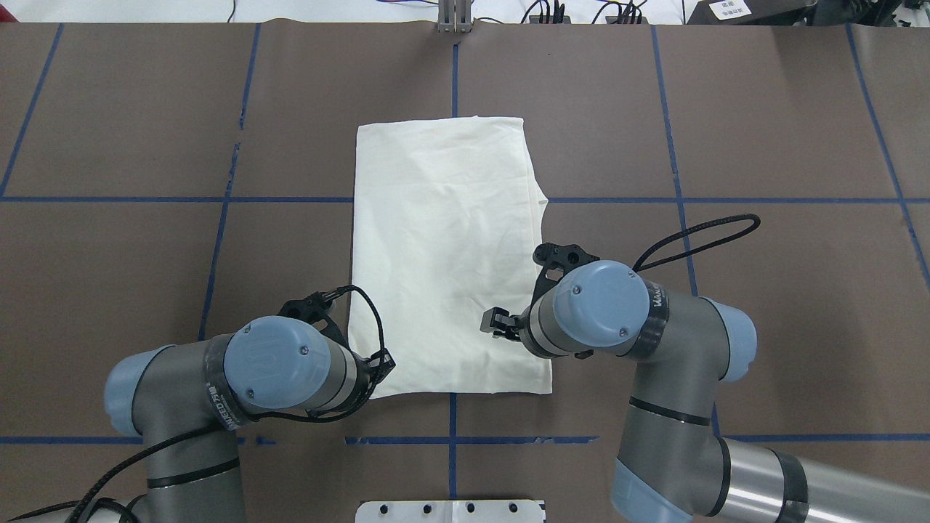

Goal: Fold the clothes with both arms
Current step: 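Grasp the shirt edges with both grippers and pull them toward the robot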

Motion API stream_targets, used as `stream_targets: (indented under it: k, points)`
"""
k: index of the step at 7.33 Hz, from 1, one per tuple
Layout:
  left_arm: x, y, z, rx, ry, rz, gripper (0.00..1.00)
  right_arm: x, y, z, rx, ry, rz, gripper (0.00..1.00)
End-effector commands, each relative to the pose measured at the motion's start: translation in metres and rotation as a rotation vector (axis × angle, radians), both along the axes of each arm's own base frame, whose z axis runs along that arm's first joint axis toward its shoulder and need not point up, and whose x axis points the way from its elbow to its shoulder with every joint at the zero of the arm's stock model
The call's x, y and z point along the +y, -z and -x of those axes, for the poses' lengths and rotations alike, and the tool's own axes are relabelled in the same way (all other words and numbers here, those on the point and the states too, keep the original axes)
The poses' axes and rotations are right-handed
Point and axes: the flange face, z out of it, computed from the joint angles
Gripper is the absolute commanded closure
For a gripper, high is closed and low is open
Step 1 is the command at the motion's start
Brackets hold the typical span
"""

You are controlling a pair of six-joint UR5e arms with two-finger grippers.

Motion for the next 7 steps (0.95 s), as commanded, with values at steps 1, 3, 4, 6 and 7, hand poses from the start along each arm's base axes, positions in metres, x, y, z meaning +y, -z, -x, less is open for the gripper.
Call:
stream_targets:
  k: [1,3,4,6,7]
  points:
    - [0.0001,-0.0009,-0.0012,-0.001,-0.002,0.000,1.00,0.0069,-0.0135,0.0111,0.031,-0.009,0.002,0.00]
    - [0.0001,-0.0004,-0.0018,0.000,-0.003,0.000,1.00,0.0050,-0.0160,0.0081,0.034,-0.009,0.001,0.00]
    - [0.0001,-0.0006,-0.0018,-0.001,-0.003,0.001,1.00,0.0067,-0.0167,0.0095,0.035,-0.004,0.001,0.01]
    - [0.0001,0.0000,-0.0014,0.000,-0.002,0.000,1.00,0.0077,-0.0164,0.0106,0.035,0.000,0.003,0.33]
    - [0.0001,0.0000,-0.0014,0.000,-0.002,0.000,1.00,0.0078,-0.0163,0.0106,0.034,0.001,0.004,0.56]
